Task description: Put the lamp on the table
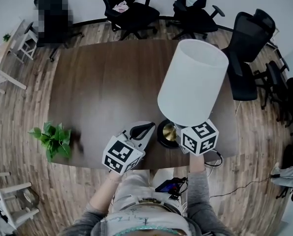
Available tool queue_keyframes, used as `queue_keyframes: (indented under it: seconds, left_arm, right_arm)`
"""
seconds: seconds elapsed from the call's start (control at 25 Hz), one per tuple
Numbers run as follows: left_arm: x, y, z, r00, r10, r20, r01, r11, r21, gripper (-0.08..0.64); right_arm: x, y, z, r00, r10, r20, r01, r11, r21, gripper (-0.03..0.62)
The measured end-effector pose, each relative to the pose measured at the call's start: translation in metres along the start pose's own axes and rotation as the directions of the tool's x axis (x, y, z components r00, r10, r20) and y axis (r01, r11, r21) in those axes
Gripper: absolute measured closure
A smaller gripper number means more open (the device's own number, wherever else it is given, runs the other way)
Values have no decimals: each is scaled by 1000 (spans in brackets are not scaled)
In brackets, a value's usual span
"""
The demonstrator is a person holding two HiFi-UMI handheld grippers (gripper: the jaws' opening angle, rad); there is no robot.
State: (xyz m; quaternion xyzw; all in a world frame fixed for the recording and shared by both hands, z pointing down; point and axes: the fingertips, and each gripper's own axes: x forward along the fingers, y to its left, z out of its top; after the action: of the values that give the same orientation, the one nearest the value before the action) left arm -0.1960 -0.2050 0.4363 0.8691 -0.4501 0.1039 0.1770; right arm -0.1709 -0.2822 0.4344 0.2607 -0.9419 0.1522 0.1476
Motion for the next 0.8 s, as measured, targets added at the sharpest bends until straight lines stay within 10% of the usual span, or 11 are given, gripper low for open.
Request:
queue_keyframes:
  seconds: [0.8]
  left_arm:
    - [38, 19, -37, 999, -17, -48, 17, 1000, -4, 548]
  right_arm:
    - [35, -37, -37, 1000, -5, -7, 5, 1000, 14, 574]
